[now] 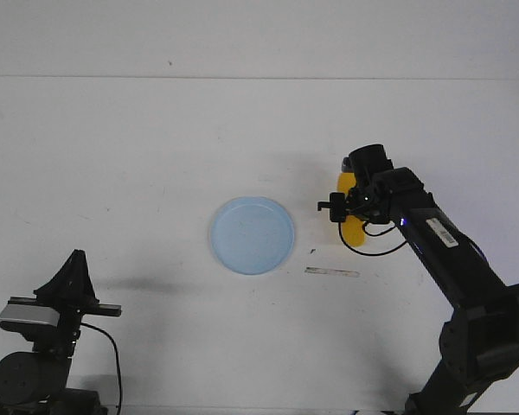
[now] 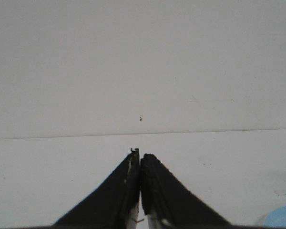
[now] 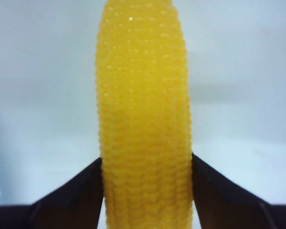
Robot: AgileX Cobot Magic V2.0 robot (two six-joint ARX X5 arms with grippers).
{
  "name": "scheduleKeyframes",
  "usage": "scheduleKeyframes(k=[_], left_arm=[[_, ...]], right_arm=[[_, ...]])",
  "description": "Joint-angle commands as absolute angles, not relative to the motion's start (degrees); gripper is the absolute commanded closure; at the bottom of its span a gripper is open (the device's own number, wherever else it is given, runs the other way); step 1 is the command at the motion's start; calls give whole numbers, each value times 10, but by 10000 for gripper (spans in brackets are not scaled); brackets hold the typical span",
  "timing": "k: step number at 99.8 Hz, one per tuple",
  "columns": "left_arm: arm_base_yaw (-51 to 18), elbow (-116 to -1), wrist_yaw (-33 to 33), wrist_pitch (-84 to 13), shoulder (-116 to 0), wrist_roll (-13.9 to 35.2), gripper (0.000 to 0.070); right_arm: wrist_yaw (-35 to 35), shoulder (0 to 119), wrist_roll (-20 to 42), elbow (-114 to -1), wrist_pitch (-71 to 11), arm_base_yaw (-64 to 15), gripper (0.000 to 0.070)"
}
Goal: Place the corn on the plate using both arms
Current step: 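Carry the corn with the right gripper over the blue plate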
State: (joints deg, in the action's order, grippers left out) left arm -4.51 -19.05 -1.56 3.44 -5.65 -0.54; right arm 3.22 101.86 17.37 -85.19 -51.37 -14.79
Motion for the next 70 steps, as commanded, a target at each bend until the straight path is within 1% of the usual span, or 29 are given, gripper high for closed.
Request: scheduleKeyframes(k=[1, 12, 23, 39, 48, 70], left_arm=[[-45, -195, -17, 43, -55, -10, 699], [-45, -195, -17, 43, -55, -10, 699], [-45, -195, -17, 43, -55, -10, 699], [-45, -195, -17, 43, -55, -10, 699], [-45, -195, -17, 43, -55, -10, 699], [-45, -195, -17, 43, -55, -10, 699]], right_arm=[[76, 1016, 171, -871, -505, -171, 428], [156, 1021, 171, -870, -471, -208, 428], [202, 1039, 171, -870, -429, -260, 428], [218, 1072, 201, -870, -381, -313, 427], [216, 1086, 213, -870, -375, -329, 427], [208, 1113, 214, -870, -377, -346, 422]])
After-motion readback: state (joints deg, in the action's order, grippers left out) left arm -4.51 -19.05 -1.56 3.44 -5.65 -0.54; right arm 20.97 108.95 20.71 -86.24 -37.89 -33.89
